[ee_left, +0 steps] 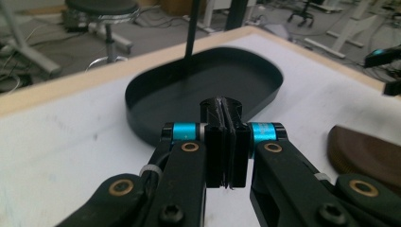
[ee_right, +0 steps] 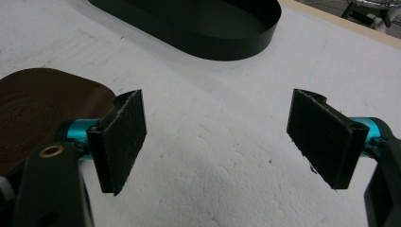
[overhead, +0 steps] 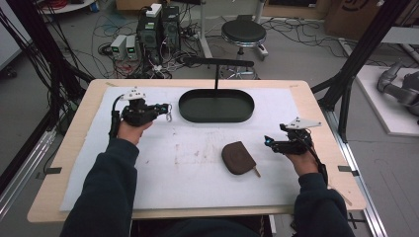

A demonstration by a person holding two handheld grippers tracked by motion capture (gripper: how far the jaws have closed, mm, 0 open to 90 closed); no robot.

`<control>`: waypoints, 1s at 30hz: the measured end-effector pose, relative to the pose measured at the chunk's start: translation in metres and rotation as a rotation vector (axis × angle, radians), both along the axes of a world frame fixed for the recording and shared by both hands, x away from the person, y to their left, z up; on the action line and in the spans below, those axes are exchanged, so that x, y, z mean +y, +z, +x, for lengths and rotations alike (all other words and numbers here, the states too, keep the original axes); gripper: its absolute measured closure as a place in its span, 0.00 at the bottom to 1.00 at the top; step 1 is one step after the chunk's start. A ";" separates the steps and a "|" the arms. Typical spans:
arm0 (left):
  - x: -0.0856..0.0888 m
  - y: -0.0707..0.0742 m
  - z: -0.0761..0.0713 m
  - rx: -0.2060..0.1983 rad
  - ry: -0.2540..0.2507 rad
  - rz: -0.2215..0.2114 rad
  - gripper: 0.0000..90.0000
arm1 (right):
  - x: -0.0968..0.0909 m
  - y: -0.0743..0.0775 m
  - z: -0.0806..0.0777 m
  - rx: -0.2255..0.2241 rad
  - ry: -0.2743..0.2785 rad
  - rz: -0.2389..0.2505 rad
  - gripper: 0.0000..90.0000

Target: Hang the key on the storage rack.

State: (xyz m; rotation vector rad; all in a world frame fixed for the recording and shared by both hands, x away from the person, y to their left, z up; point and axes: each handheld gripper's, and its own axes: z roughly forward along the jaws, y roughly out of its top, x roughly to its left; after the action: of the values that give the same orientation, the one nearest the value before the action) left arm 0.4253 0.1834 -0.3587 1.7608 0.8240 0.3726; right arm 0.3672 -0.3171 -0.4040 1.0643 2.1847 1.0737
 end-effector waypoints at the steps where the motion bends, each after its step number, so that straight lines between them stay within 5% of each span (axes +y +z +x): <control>1: -0.002 0.007 0.003 -0.020 -0.012 0.003 0.98 | 0.000 0.000 0.000 0.000 0.001 -0.002 0.23; 9: -0.026 0.044 0.047 -0.113 -0.090 -0.019 0.98 | -0.001 0.001 0.000 0.000 0.003 0.011 0.23; 12: -0.034 0.051 0.065 -0.116 -0.089 -0.013 0.98 | -0.002 0.001 -0.001 0.000 0.001 0.016 0.23; 22: -0.046 0.049 0.108 -0.110 -0.082 0.026 0.98 | -0.003 0.001 -0.002 0.006 0.009 0.033 0.23; 30: -0.047 0.041 0.123 -0.104 -0.055 0.022 0.98 | -0.003 0.000 -0.002 0.018 0.020 0.038 0.23</control>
State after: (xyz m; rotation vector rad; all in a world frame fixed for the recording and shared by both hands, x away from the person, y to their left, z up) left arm 0.5485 0.1363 -0.3176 1.7646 0.6984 0.4346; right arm 0.3656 -0.3196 -0.4041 1.0746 2.2015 1.1232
